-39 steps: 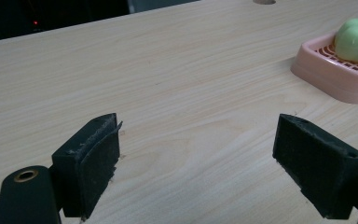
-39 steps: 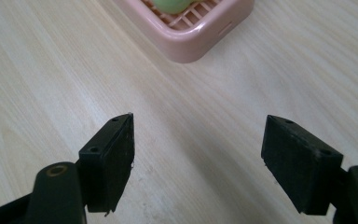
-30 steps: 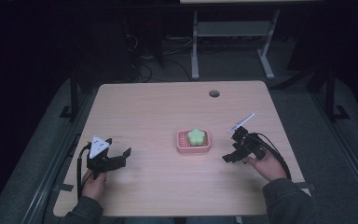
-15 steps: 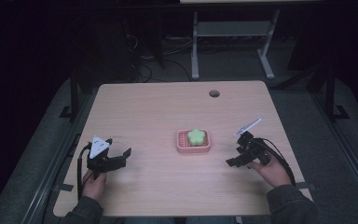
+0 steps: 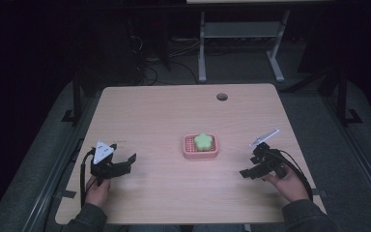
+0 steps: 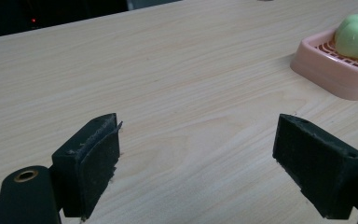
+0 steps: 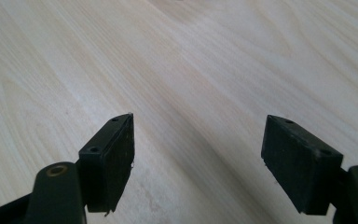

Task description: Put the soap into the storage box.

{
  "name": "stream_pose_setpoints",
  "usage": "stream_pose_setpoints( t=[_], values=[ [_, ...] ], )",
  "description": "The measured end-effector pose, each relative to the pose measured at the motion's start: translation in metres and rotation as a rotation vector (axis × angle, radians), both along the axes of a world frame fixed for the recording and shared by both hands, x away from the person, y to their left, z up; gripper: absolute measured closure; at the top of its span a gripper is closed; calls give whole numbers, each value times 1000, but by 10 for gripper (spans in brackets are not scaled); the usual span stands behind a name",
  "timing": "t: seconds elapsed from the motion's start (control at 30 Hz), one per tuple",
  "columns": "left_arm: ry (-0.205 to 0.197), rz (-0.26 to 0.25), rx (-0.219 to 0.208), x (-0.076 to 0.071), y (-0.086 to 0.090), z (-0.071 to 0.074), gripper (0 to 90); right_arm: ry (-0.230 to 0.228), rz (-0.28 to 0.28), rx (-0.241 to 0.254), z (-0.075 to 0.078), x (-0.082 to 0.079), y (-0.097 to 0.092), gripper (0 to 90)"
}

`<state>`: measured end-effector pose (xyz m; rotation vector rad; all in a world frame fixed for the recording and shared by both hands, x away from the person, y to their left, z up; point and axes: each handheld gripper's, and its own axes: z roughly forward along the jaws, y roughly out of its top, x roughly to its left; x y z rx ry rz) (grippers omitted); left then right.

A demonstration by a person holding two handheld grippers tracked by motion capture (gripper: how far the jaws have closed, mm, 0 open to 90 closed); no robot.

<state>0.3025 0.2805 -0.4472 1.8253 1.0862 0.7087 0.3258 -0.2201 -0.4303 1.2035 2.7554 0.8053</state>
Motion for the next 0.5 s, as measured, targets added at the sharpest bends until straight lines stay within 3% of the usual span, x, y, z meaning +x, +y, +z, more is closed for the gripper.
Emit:
stream_pose_setpoints(
  t=[0.5],
  values=[
    [4, 0, 4, 1, -1, -1, 145, -25, -29, 16, -6, -24, -15, 249]
  ],
)
